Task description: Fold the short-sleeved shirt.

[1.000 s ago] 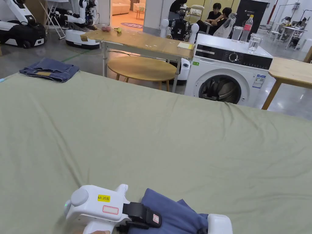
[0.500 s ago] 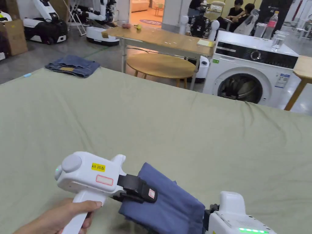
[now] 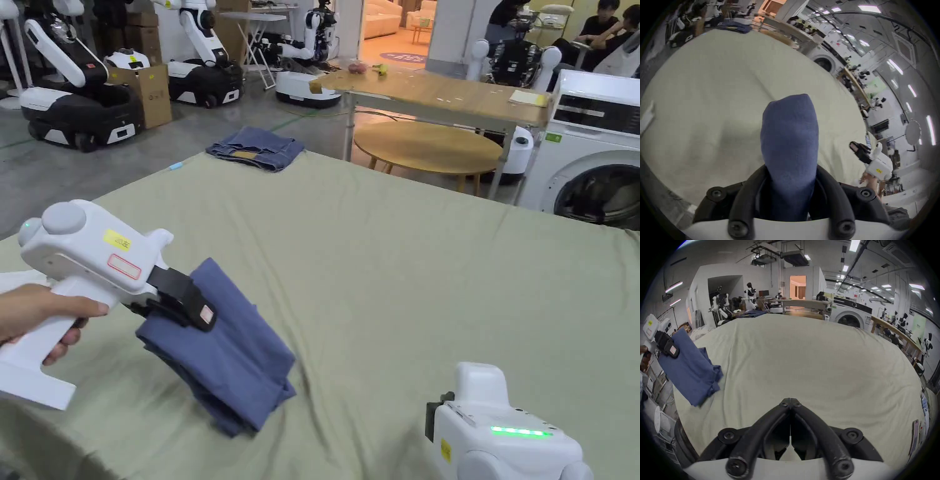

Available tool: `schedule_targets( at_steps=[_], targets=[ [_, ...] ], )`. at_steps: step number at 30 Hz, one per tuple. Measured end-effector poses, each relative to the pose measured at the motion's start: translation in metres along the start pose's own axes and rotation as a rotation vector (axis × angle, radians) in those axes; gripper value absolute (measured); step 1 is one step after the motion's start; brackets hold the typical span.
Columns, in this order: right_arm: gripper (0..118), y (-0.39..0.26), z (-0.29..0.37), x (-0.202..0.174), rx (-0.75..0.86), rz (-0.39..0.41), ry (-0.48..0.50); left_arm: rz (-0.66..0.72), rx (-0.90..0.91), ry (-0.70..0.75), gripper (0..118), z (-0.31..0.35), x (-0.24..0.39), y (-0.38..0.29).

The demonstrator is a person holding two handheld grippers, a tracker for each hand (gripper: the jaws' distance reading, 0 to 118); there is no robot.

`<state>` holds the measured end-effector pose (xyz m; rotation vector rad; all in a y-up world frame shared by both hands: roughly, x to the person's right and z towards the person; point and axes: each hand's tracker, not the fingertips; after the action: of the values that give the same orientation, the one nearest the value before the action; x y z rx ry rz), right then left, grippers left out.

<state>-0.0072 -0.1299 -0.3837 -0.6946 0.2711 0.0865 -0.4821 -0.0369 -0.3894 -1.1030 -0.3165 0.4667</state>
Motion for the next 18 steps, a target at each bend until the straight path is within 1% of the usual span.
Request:
schedule_targets(
  at_steps=[2, 7, 8, 10, 13, 15, 18],
  targets=[
    [0, 0.000, -0.004, -0.007, -0.005, 0.010, 0.004, 0.017, -0.014, 0.079, 22, 0.015, -0.021, 0.007],
    [0, -0.001, -0.006, -0.022, -0.023, 0.029, 0.023, 0.066, -0.019, 0.142, 22, 0.046, -0.069, 0.018],
    [0, 0.000, -0.007, -0.023, -0.029, 0.031, 0.021, 0.073, -0.023, 0.166, 22, 0.050, -0.090, 0.026],
    [0, -0.001, -0.008, -0.024, -0.035, 0.031, 0.025, 0.113, -0.038, 0.230, 22, 0.057, -0.110, 0.030],
    [0, -0.002, -0.009, -0.024, -0.047, 0.043, 0.016, 0.169, -0.072, 0.321, 22, 0.057, -0.133, 0.028],
    [0, -0.005, -0.018, -0.022, -0.056, 0.041, 0.013, 0.177, -0.105, 0.403, 22, 0.047, -0.144, 0.026],
    [0, -0.006, -0.022, -0.020, -0.073, 0.025, 0.015, 0.199, -0.117, 0.432, 22, 0.030, -0.152, 0.021]
  ],
)
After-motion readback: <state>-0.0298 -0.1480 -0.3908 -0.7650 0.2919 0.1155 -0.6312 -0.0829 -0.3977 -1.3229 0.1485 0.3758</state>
